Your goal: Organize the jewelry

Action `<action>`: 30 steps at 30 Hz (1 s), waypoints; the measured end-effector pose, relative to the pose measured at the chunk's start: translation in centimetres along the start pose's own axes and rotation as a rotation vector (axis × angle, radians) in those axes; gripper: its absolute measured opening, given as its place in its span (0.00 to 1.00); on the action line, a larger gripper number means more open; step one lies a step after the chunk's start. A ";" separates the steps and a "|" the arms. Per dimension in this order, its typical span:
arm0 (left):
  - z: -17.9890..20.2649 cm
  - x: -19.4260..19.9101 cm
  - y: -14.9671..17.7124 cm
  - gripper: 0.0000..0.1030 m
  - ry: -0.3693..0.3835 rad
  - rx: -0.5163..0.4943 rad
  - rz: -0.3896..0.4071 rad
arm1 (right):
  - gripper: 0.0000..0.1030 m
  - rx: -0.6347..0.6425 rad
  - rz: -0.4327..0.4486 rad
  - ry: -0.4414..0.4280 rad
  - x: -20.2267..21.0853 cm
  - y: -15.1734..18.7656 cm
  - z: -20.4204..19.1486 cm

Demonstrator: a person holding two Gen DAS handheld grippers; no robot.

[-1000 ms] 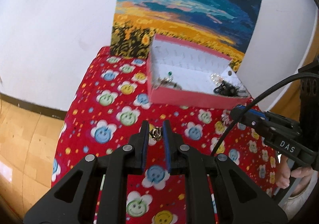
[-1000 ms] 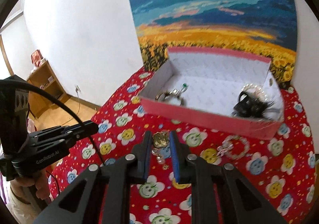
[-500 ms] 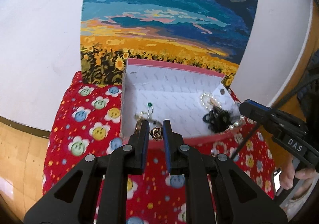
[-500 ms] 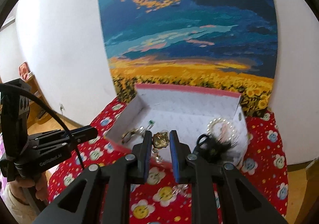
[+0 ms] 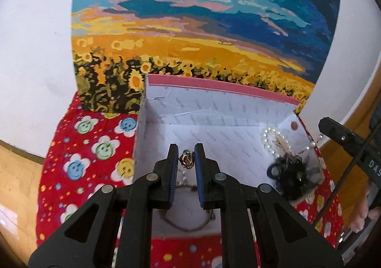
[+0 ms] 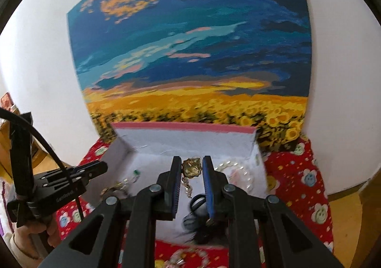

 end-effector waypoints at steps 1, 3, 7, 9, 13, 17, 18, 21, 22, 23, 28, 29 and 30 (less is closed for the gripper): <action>0.0 -0.5 -0.1 0.12 0.000 0.000 -0.001 | 0.19 0.001 -0.002 0.011 -0.4 -0.2 0.4; 0.0 -1.6 -0.4 0.12 -0.007 -0.009 0.000 | 0.19 0.005 -0.007 0.030 -1.1 -0.5 1.1; 0.3 -3.2 -0.4 0.12 -0.024 -0.024 -0.012 | 0.19 0.014 -0.032 0.064 -2.9 -0.5 2.3; 0.2 -3.8 -0.2 0.12 -0.032 -0.025 -0.021 | 0.19 0.016 -0.050 0.078 -3.8 -0.2 2.8; -0.2 -4.7 0.3 0.12 -0.041 -0.017 -0.041 | 0.19 0.009 -0.076 0.089 -5.0 0.5 3.5; -0.3 -5.4 0.7 0.12 -0.062 -0.025 -0.047 | 0.19 -0.004 -0.103 0.085 -6.2 1.1 4.0; -0.4 -5.5 0.7 0.12 -0.064 -0.027 -0.050 | 0.19 -0.007 -0.111 0.083 -6.5 1.2 4.1; -0.4 -5.7 0.7 0.12 -0.063 -0.027 -0.058 | 0.19 -0.009 -0.127 0.080 -7.1 1.6 4.1; -0.6 -5.7 0.8 0.12 -0.063 -0.026 -0.062 | 0.19 -0.014 -0.133 0.075 -7.3 1.8 4.1; -0.6 -5.8 0.8 0.12 -0.061 -0.027 -0.064 | 0.20 -0.019 -0.137 0.073 -7.4 1.8 4.1; -0.4 -5.9 0.7 0.12 -0.072 -0.043 -0.094 | 0.28 -0.061 -0.155 0.048 -7.7 2.3 4.1; -0.4 -5.9 0.7 0.13 -0.073 -0.044 -0.100 | 0.31 -0.066 -0.153 0.045 -7.6 2.3 4.0; -0.2 -6.0 0.6 0.14 -0.072 -0.044 -0.105 | 0.38 -0.072 -0.149 0.039 -7.4 2.3 4.0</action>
Point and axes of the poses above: each gripper's, at about its wrist camera, not at the fingertips, and x roughly against the way its jaws point, z to its right, y to its underside, the point moved 3 cm from there along -x, roughly the way its jaws point, and after that the axes turned 5 degrees about z, right-handed, at the moved point
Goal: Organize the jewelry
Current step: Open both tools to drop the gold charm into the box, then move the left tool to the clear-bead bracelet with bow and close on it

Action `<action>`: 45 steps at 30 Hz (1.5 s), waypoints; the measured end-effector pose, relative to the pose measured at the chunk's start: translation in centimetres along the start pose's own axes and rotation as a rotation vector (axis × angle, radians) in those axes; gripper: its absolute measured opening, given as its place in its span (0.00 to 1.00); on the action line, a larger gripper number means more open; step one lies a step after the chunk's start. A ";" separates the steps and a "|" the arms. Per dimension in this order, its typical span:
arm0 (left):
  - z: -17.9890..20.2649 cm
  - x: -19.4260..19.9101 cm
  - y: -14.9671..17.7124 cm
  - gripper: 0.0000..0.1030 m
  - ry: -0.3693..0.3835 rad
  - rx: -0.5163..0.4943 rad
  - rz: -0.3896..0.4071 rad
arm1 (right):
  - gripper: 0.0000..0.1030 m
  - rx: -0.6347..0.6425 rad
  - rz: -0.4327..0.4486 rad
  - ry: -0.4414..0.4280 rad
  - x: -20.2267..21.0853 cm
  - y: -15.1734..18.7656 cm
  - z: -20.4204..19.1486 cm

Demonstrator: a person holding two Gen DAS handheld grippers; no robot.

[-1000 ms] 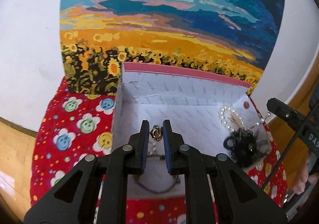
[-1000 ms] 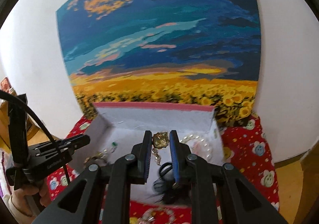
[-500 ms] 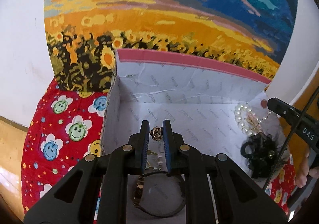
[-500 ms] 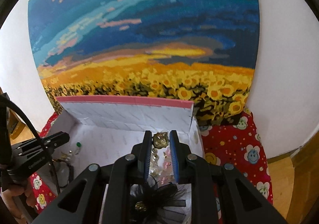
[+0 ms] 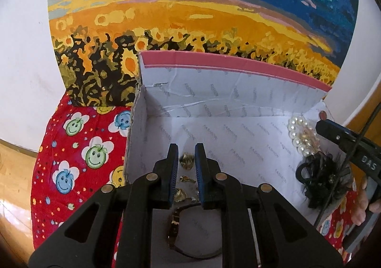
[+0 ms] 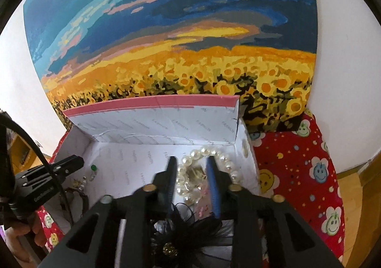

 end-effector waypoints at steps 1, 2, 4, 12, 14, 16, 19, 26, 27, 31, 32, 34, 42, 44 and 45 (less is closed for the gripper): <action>0.1 0.1 0.0 0.15 0.002 0.000 -0.006 | 0.42 -0.002 0.003 -0.008 0.2 0.0 -0.1; 0.1 0.1 0.0 0.18 0.006 -0.002 -0.010 | 0.44 -0.002 0.006 -0.014 0.6 0.0 0.0; 0.3 0.4 0.1 0.25 0.011 -0.002 -0.015 | 0.47 0.005 0.015 -0.023 1.3 0.0 -0.3; 1.3 3.0 0.2 0.62 0.052 0.000 0.009 | 0.55 0.053 0.028 -0.063 4.9 0.1 -1.3; 1.5 3.7 0.4 0.62 0.054 -0.004 0.006 | 0.55 0.059 0.027 -0.076 5.8 0.4 -1.6; 1.5 4.8 0.7 0.62 0.065 0.002 0.006 | 0.59 0.064 0.030 -0.089 7.0 0.6 -1.8; 1.4 6.6 1.3 0.62 0.074 0.011 0.011 | 0.60 0.066 0.038 -0.114 9.0 1.0 -1.9; 1.7 10.1 3.4 0.62 0.072 -0.001 0.020 | 0.61 0.068 0.039 -0.148 13.3 2.7 -2.0; 1.9 10.5 3.8 0.62 0.078 -0.004 0.020 | 0.61 0.069 0.037 -0.150 13.7 2.9 -1.9; 3.0 11.6 5.5 0.62 0.088 -0.023 0.022 | 0.61 0.068 0.025 -0.152 15.0 4.3 -1.8; 3.2 11.7 5.9 0.62 0.092 -0.027 0.020 | 0.61 0.070 0.022 -0.148 15.0 4.6 -1.7; 3.9 11.9 6.9 0.62 0.104 -0.033 0.009 | 0.61 0.073 0.016 -0.135 15.2 5.1 -1.7; 7.4 11.5 9.3 0.62 0.113 -0.086 -0.030 | 0.61 0.034 0.008 -0.143 16.4 7.1 -0.4; 8.0 10.9 9.6 0.62 0.116 -0.090 -0.041 | 0.61 0.026 0.006 -0.142 16.7 7.4 0.0; 8.4 10.7 9.8 0.62 0.116 -0.091 -0.047 | 0.61 0.021 0.005 -0.140 16.8 7.6 0.3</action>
Point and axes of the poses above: each gripper's, at about its wrist camera, not at the fingertips, and x roughly against the way its jaws point, z to its right, y to its underside, the point moved 3 cm from there along -x, roughly the way its jaws point, and after that the axes turned 5 degrees about z, right-handed, at the moved point
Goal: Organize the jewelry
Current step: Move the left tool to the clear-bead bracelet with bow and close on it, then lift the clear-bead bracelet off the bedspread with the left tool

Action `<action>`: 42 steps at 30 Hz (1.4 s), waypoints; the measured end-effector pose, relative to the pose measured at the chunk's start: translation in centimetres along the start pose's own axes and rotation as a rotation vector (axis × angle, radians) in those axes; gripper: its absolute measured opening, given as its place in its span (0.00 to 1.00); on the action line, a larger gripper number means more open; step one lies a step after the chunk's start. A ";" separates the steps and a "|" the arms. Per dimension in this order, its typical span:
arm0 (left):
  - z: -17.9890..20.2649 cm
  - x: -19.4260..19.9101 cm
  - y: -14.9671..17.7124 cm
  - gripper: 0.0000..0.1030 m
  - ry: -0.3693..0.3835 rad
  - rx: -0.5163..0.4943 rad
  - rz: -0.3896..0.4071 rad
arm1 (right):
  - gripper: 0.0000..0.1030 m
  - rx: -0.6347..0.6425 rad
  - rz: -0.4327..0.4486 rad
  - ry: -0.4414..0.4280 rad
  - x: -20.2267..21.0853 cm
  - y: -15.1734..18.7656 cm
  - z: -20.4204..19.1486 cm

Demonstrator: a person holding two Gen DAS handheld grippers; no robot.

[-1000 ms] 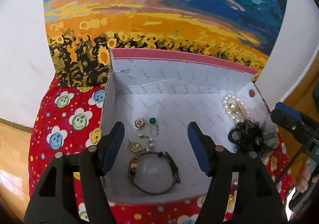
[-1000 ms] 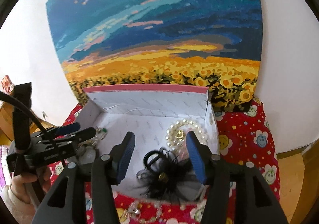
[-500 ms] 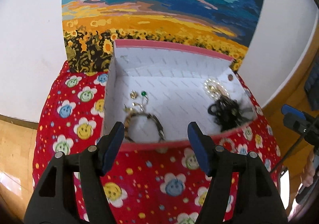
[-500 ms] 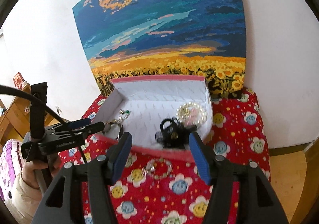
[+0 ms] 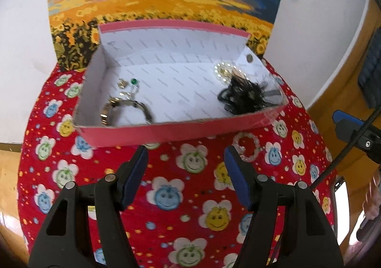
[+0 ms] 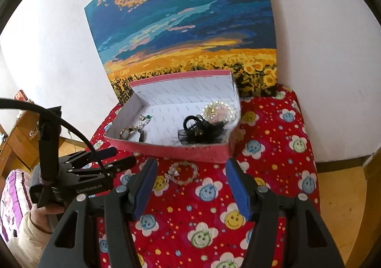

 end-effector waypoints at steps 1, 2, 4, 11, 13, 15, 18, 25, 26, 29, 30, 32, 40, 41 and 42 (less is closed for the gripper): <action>0.3 -0.3 0.1 0.62 0.001 0.000 -0.006 | 0.61 -0.006 0.000 0.004 0.2 0.2 0.3; 0.6 -0.6 0.2 0.62 0.004 -0.002 -0.009 | 0.61 -0.009 -0.001 0.008 0.3 0.4 0.5; 1.2 -1.2 0.4 0.62 0.025 -0.005 -0.016 | 0.61 -0.019 -0.004 0.018 0.4 0.8 1.1; 3.6 -2.5 0.5 0.54 0.055 -0.054 -0.012 | 0.61 -0.067 -0.011 0.022 0.8 2.2 3.3; 4.3 -3.0 0.5 0.46 0.067 -0.062 -0.021 | 0.61 -0.081 -0.012 0.020 0.9 2.5 3.7; 4.9 -3.6 0.5 0.35 0.078 -0.067 -0.027 | 0.61 -0.090 -0.013 0.016 0.9 2.8 4.0; 5.4 -4.3 0.5 0.25 0.085 -0.073 -0.033 | 0.61 -0.100 -0.013 0.010 1.0 3.1 4.4; 6.1 -5.6 0.7 0.12 0.125 -0.069 -0.052 | 0.61 -0.124 -0.018 0.004 0.8 3.8 5.3; 6.2 -5.7 0.7 0.11 0.128 -0.068 -0.053 | 0.61 -0.127 -0.019 0.004 0.8 3.9 5.4; 6.2 -5.6 0.7 0.06 0.134 -0.069 -0.037 | 0.61 -0.138 -0.021 0.002 0.7 4.1 5.7; 6.3 -5.4 0.6 0.06 0.140 -0.071 -0.033 | 0.61 -0.141 -0.021 0.001 0.7 4.2 5.8; 6.4 -5.0 0.5 0.06 0.153 -0.072 -0.029 | 0.61 -0.143 -0.020 0.001 0.6 4.2 5.9; 6.6 -0.8 0.4 0.06 0.210 -0.066 0.032 | 0.61 -0.141 -0.011 -0.002 0.9 4.2 5.7; 6.5 -0.1 0.3 0.06 0.216 -0.062 0.043 | 0.61 -0.139 -0.012 -0.002 0.9 4.2 5.7; 6.3 0.6 0.3 0.06 0.223 -0.056 0.051 | 0.61 -0.138 -0.013 -0.002 0.9 4.2 5.6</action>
Point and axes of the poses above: each gripper's, at about its wrist camera, not at the fingertips, and x roughly against the way its jaws point, z to its right, y to its underside, the point moved 3 cm from there along -x, roughly the way its jaws point, and after that the axes turned 5 degrees about z, right-handed, at the moved point
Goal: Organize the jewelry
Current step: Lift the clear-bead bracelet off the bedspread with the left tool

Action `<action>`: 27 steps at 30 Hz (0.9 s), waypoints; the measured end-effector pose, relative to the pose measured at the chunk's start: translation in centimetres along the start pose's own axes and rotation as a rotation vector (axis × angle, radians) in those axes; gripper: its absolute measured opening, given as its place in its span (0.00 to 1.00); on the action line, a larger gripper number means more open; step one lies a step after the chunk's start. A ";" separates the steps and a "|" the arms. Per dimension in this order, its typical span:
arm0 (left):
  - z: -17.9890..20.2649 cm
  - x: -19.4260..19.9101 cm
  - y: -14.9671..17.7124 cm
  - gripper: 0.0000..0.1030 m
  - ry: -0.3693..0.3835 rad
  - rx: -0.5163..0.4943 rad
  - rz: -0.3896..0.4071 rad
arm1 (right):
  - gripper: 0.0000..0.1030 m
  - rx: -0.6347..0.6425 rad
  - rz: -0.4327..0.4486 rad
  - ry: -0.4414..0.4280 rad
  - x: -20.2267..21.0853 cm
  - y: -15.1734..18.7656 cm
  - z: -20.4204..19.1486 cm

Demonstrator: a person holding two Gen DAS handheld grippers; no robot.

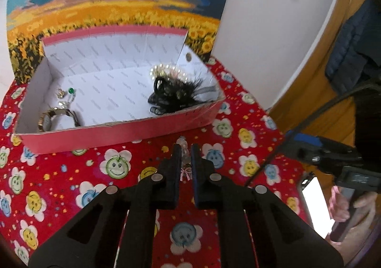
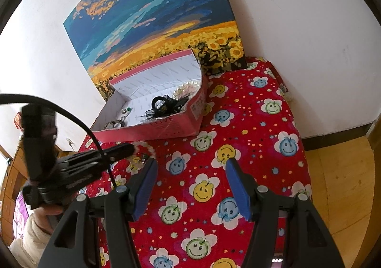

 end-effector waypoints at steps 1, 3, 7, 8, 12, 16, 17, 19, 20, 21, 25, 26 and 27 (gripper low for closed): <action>-0.1 0.6 -0.1 0.06 0.004 0.007 0.007 | 0.61 0.001 -0.001 -0.001 0.0 0.0 -0.1; -0.4 1.9 -0.2 0.06 0.006 0.023 0.025 | 0.61 0.004 -0.003 -0.005 -0.1 0.0 -0.3; -1.5 4.4 0.1 0.06 -0.022 0.033 0.046 | 0.61 0.018 -0.006 -0.012 -0.1 0.1 -1.0; -2.0 4.9 0.3 0.06 -0.033 0.038 0.048 | 0.61 0.023 -0.009 -0.014 -0.1 0.1 -1.2; -4.5 6.2 1.7 0.06 -0.094 0.072 0.039 | 0.61 0.040 -0.020 -0.022 -0.4 0.3 -2.0; -7.0 6.1 3.2 0.06 -0.167 0.101 0.015 | 0.61 0.056 -0.034 -0.031 -0.9 0.5 -3.0; -7.6 6.1 3.6 0.06 -0.193 0.104 0.009 | 0.61 0.061 -0.038 -0.032 -1.0 0.5 -3.3; -8.6 5.6 4.2 0.06 -0.224 0.107 -0.001 | 0.61 0.070 -0.045 -0.033 -1.2 0.5 -3.8; -9.1 5.5 4.6 0.06 -0.239 0.109 -0.009 | 0.61 0.075 -0.049 -0.036 -1.4 0.6 -4.0; -9.6 5.4 5.0 0.06 -0.243 0.113 -0.015 | 0.61 0.080 -0.054 -0.037 -1.5 0.6 -4.3; -10.6 5.0 6.0 0.06 -0.238 0.135 -0.032 | 0.61 0.098 -0.075 -0.037 -2.2 0.7 -5.2; -10.7 4.8 6.2 0.06 -0.237 0.135 -0.041 | 0.61 0.104 -0.083 -0.037 -2.5 0.7 -5.4; -10.7 4.6 6.4 0.07 -0.233 0.133 -0.051 | 0.61 0.109 -0.088 -0.037 -2.7 0.7 -5.6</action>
Point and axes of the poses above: each gripper's, at about its wrist camera, not at the fingertips, and x roughly against the way its jaws point, z to its right, y to its underside, the point moved 3 cm from there along -x, roughly the way its jaws point, and after that the axes turned 5 degrees about z, right-handed, at the moved point
